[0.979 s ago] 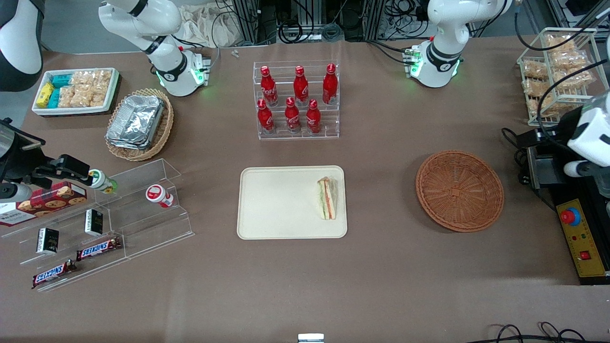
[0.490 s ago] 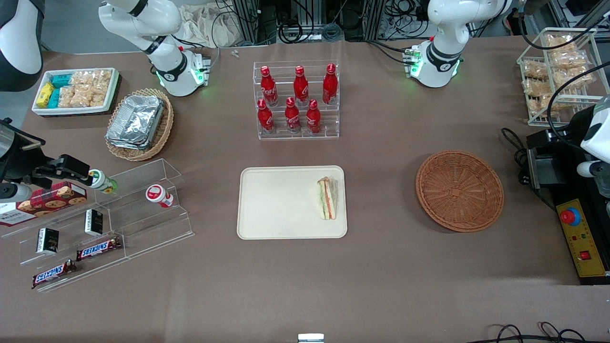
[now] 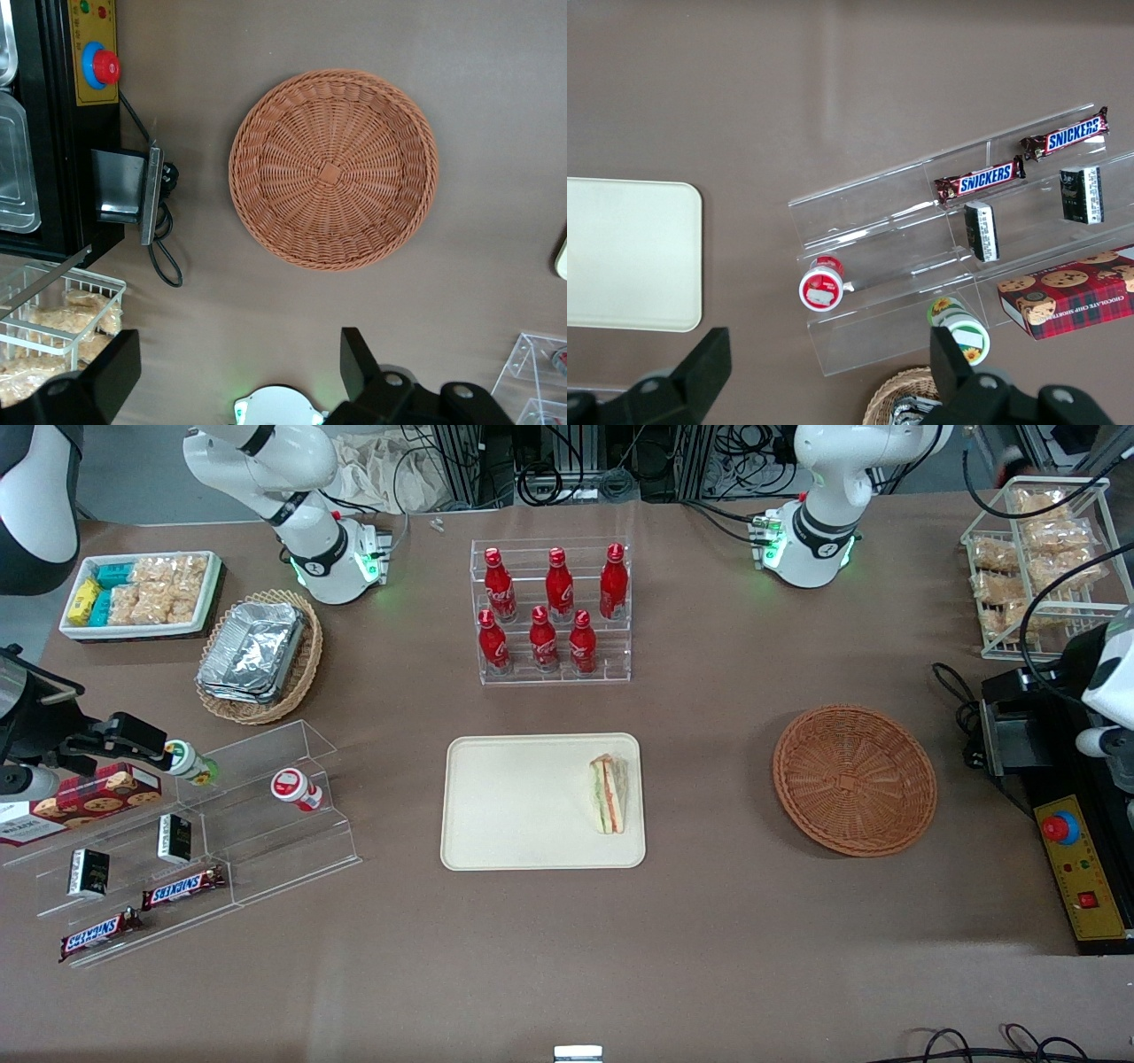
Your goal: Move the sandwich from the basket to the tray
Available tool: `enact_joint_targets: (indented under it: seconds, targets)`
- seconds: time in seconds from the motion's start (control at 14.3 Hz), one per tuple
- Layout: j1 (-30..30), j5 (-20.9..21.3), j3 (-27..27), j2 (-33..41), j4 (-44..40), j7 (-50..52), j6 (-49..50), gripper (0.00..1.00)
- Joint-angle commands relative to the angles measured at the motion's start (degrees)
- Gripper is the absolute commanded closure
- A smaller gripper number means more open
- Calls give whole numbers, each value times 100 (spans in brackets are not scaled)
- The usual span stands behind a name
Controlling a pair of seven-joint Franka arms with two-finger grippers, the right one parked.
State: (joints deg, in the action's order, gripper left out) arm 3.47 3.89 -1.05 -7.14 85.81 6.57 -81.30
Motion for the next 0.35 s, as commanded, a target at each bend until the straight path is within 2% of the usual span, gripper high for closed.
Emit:
enact_joint_targets:
  seconds: [0.0, 0.28]
  targets:
    - [-224, -116, 307, 2, 15, -174, -70, 0]
    - [-154, -468, 351, -296, -607, -349, -106, 0]
